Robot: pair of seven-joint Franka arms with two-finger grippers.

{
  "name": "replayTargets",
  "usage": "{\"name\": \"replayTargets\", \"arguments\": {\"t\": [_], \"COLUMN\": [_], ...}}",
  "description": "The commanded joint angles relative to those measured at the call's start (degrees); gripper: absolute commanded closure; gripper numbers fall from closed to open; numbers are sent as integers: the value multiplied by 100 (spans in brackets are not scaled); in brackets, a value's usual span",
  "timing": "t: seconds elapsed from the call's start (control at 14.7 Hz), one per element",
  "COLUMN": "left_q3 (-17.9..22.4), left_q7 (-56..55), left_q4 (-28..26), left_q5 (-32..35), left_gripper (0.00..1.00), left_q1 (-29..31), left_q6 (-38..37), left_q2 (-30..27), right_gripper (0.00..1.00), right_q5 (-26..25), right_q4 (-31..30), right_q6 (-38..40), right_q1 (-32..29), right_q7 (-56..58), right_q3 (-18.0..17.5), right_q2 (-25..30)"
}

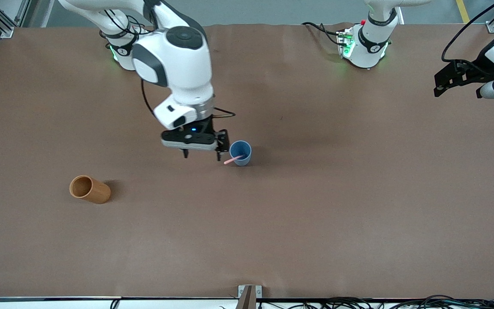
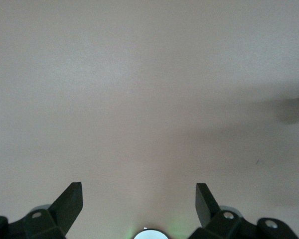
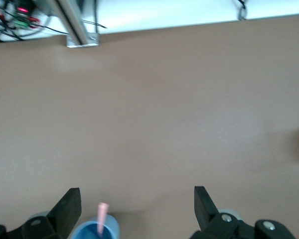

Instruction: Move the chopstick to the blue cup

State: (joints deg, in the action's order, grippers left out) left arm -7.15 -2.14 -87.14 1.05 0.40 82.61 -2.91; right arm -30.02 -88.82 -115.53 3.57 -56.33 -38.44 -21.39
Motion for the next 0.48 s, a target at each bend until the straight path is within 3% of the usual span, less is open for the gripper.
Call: {"name": "replayTargets", "arguments": {"t": [0.0,0.14,0.41], "left_q3": [3,3,3], "left_q7": [83,91,91], "left_q4": [-49,-49,-49], "left_q5": [-78,-78,-78], "left_gripper": [0,0,0], "left_q1": [39,39,30], "left_q6": [-96,-87,-87], "left_q2": [-96,-96,-96], "right_gripper": [0,0,0], "right_q5": [1108,1787,2261], "right_q4": [-109,-170,-171], "right_q6": [407,601,1277], "right_q1": [-304,-278,-313], "right_q7": [1067,1859,2880], "right_q3": [649,1450,2426], "right_q2": [782,1301,1821]}}
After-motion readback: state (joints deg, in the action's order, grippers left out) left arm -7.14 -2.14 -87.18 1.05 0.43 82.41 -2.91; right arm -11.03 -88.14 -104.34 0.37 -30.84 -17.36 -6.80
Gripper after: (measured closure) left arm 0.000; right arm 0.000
